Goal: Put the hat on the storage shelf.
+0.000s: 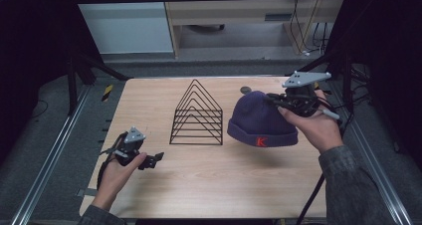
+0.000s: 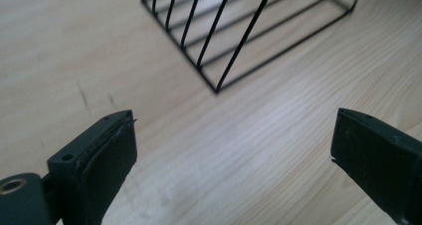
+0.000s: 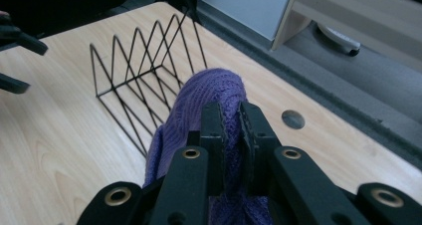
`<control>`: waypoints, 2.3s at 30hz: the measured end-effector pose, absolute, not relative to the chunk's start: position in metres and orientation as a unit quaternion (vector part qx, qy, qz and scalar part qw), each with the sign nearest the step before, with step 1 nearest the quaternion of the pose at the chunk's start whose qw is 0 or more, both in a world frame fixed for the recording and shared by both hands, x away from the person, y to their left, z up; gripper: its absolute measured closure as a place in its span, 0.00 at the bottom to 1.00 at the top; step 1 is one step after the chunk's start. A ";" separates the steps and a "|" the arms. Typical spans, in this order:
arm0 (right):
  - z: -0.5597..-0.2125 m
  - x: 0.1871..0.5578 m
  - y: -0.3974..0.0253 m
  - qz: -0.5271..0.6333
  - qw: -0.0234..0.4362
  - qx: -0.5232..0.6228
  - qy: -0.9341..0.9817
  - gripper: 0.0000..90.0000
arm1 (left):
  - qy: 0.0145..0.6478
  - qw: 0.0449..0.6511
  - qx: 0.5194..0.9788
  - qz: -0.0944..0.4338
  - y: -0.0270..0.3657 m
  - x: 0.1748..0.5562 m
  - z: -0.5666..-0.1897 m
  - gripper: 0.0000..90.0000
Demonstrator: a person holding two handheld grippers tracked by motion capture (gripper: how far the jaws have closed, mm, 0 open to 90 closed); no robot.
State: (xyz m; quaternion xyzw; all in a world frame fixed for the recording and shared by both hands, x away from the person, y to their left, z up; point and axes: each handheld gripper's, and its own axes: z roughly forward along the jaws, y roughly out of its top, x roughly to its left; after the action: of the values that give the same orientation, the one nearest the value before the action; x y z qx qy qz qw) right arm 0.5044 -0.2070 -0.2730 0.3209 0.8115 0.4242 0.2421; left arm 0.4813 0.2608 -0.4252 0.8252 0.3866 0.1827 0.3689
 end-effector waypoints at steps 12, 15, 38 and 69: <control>-0.217 0.521 -0.188 0.440 0.266 0.308 0.800 0.91 | 0.324 0.412 0.828 0.198 0.235 0.492 -0.334 0.04; -0.204 0.523 -0.181 0.446 0.272 0.305 0.796 0.91 | 0.319 0.406 0.832 0.204 0.233 0.502 -0.319 0.04; -0.160 0.538 -0.112 0.456 0.265 0.258 0.810 0.91 | 0.317 0.463 0.808 0.179 0.212 0.532 -0.305 0.05; -0.167 0.522 -0.070 0.474 0.248 0.220 0.816 0.91 | 0.275 0.473 0.823 0.155 0.198 0.526 -0.299 0.04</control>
State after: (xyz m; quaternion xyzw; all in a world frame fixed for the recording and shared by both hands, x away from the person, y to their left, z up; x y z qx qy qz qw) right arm 0.5216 -0.0703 -0.1667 0.2202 0.8156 0.4738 0.2485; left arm 0.5257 0.1981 -0.2993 0.8227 0.2749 0.1547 0.4729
